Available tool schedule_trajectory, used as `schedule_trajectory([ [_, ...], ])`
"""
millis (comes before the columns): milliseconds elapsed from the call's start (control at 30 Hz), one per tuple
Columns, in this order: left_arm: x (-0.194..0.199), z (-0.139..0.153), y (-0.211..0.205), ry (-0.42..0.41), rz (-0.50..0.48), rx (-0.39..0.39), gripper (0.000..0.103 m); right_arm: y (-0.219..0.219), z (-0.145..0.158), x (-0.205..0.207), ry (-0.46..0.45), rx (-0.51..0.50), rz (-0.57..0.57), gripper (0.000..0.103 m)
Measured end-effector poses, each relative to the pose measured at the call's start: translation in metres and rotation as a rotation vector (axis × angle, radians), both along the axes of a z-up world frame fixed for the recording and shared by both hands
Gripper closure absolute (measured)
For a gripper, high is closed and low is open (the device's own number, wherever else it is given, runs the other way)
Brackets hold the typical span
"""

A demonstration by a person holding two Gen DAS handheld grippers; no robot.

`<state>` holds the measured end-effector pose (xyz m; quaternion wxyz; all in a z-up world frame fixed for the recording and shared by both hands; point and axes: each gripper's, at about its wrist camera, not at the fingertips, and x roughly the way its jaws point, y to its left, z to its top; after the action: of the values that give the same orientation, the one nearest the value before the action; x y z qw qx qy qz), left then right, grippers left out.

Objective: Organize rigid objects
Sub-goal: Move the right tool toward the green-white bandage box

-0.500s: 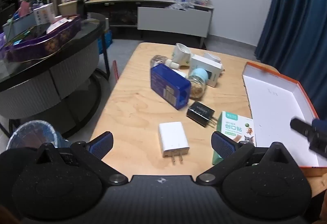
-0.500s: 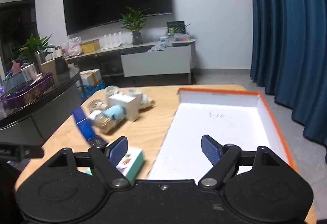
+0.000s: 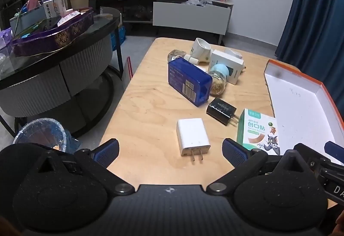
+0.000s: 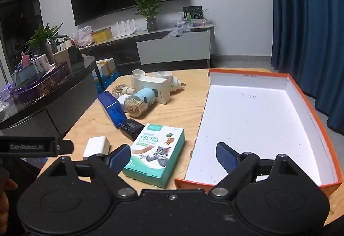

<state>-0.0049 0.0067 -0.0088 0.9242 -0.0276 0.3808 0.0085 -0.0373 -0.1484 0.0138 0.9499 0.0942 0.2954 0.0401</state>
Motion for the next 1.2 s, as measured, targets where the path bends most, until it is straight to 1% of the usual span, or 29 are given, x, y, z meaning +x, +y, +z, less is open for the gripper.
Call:
schedule_trajectory([
  [167,0.003,-0.005,-0.004,0.015,-0.003,0.022,0.000,0.006,-0.005,0.005,0.040,0.032,-0.013,0.001],
  [633,0.013,-0.018,-0.007,0.047,0.002,0.047,0.000,0.014,-0.015,0.016,0.078,0.042,-0.022,0.001],
  [1200,0.031,-0.036,0.000,0.091,0.013,0.026,0.000,0.018,-0.023,0.032,0.117,0.039,-0.039,0.001],
])
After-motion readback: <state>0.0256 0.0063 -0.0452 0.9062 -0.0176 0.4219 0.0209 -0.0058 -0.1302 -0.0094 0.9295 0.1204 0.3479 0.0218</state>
